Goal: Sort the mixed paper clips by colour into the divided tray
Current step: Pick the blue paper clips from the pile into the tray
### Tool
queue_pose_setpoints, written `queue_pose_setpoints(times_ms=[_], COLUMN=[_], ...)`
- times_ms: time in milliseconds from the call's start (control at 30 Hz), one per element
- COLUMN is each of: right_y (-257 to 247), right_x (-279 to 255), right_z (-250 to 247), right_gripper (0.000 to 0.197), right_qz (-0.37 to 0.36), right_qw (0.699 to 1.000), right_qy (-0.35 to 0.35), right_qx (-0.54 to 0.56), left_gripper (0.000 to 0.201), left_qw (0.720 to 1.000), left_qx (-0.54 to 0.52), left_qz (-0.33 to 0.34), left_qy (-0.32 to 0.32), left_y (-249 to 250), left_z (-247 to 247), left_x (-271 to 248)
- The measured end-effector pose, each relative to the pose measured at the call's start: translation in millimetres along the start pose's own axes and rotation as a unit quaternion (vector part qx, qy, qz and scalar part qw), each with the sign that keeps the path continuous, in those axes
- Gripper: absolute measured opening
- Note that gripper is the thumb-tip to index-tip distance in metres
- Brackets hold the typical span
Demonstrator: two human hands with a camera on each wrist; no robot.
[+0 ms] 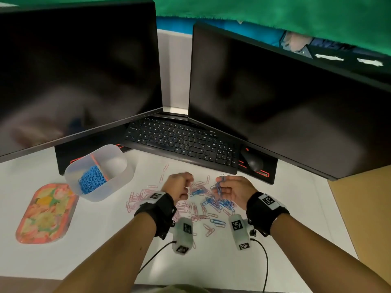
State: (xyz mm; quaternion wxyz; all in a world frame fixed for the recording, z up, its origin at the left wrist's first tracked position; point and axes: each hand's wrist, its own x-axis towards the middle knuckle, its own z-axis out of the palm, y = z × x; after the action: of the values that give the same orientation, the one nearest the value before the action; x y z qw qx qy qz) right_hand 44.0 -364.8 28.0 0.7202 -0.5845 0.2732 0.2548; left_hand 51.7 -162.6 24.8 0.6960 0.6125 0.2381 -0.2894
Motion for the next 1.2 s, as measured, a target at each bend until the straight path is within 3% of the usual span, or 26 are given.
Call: queue_pose_setpoints(times_ms=[100, 167, 400, 633, 767, 933, 1033, 1133, 1200], right_y=[0.7, 0.0, 0.9, -1.4, -4.1, -8.9, -8.8, -8.6, -4.8], right_x=[-2.7, -4.8, -5.9, -8.1, -7.9, -10.2, -8.2, -6.5, -3.1], right_z=[9.0, 15.3, 25.7, 27.2, 26.4, 26.2, 26.1, 19.5, 12.1], right_gripper=[0.016, 0.018, 0.021, 0.017, 0.019, 0.017, 0.023, 0.017, 0.016], right_qz=[-0.030, -0.054, -0.102, -0.104, -0.096, -0.049, 0.017, 0.054, 0.074], right_qw=[0.999, 0.997, 0.991, 0.987, 0.986, 0.984, 0.973, 0.970, 0.974], right_qy=[0.017, 0.024, 0.056, 0.084, 0.078, 0.076, 0.074, 0.028, 0.023], right_qx=[0.034, 0.046, 0.069, 0.089, 0.114, 0.156, 0.217, 0.234, 0.215], left_gripper=[0.020, 0.029, 0.020, 0.009, 0.009, 0.011, 0.015, 0.014, 0.014], left_qw=[0.962, 0.947, 0.928, 0.925, 0.918, 0.951, 0.974, 0.970, 0.942], left_qx=[0.267, 0.308, 0.334, 0.340, 0.371, 0.298, 0.220, 0.234, 0.320], left_qz=[0.046, 0.075, 0.165, 0.165, 0.130, 0.087, 0.048, 0.061, 0.092], left_qy=[-0.027, -0.041, -0.012, -0.035, -0.045, 0.008, 0.004, 0.011, 0.036], left_y=[-12.1, -19.4, -11.5, -11.8, -12.3, -5.2, 3.7, 7.2, 5.7], left_z=[18.2, 28.8, 41.6, 33.2, 24.0, 9.6, 7.9, 8.7, 9.5], left_x=[-0.8, -1.9, -2.1, 0.1, 1.9, 8.6, 9.8, 13.7, 16.9])
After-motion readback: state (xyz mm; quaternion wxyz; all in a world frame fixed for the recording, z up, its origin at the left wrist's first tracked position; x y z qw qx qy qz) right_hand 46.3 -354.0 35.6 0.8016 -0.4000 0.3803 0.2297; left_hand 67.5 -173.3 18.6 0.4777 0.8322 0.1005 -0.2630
